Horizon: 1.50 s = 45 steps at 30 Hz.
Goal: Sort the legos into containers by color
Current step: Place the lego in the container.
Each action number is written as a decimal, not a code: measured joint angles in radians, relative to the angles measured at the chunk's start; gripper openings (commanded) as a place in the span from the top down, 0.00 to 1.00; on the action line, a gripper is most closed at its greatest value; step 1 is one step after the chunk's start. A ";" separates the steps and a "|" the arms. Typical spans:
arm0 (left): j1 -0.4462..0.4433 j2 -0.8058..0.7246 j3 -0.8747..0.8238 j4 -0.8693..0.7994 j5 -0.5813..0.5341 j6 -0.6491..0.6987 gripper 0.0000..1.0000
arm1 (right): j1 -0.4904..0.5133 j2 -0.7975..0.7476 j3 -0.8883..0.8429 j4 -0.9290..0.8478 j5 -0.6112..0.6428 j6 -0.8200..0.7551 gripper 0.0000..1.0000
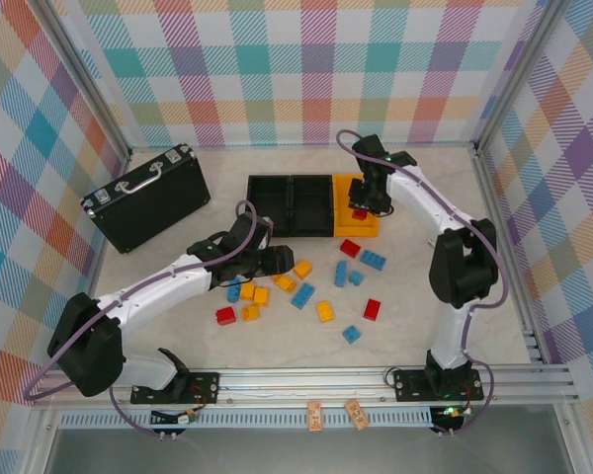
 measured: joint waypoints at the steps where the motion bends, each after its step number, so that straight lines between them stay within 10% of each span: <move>1: 0.000 -0.009 0.000 -0.001 -0.005 -0.004 0.37 | 0.000 0.026 0.021 0.000 0.003 0.000 0.73; 25: 0.000 -0.036 -0.011 -0.014 -0.054 -0.022 0.36 | -0.006 0.253 0.242 -0.054 0.035 -0.023 0.51; 45: 0.000 -0.014 -0.011 -0.031 -0.075 -0.022 0.36 | 0.030 -0.217 -0.263 0.041 -0.042 -0.010 0.51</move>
